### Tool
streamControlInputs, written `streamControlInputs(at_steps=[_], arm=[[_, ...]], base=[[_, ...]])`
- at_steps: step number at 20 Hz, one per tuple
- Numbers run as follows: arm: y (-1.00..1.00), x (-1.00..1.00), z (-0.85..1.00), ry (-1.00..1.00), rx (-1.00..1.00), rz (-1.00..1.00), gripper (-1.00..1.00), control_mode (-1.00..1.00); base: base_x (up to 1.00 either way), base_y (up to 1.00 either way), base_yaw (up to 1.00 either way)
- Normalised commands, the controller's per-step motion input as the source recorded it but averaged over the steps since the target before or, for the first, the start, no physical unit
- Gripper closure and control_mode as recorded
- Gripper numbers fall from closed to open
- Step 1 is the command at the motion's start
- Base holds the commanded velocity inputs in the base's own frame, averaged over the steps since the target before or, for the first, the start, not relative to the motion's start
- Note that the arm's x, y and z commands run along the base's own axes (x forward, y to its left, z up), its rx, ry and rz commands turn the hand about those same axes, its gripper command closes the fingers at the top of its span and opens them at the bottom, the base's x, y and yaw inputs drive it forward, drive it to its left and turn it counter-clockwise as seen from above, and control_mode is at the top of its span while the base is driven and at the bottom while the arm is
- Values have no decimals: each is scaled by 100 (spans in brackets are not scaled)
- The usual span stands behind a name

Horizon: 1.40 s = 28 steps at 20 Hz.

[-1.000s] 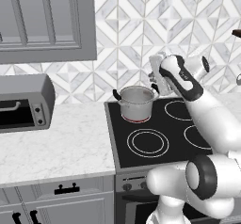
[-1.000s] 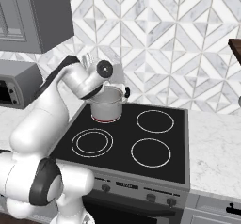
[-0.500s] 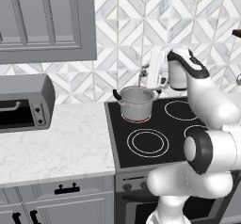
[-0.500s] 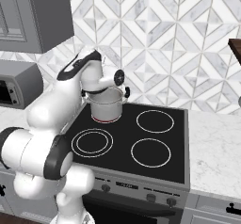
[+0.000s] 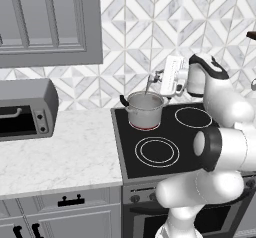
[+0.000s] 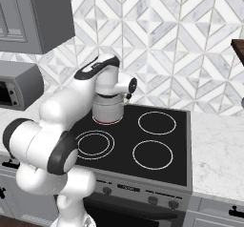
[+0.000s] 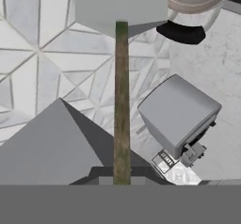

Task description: Put the tomato and avocado in the pot. Retrieve the spatula and lightly stir the vegetables in the pot.

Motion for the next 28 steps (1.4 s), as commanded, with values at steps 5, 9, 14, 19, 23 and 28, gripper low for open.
streamControlInputs(at_steps=[5, 9, 14, 19, 23, 28], arm=[[7, 0, 0, 0, 0, 0, 100, -100], [29, 0, 1, 0, 7, -12, 100, -100], [14, 0, 0, 0, 14, -37, 100, -100], [22, 1, 5, 1, 22, -41, 100, -100], [3, 0, 15, 0, 36, -25, 100, -100], [0, 0, 1, 2, 36, -17, 100, -100]], base=[[0, 0, 0], [0, 0, 0], [0, 0, 0], [0, 0, 0], [0, 0, 0], [0, 0, 0]])
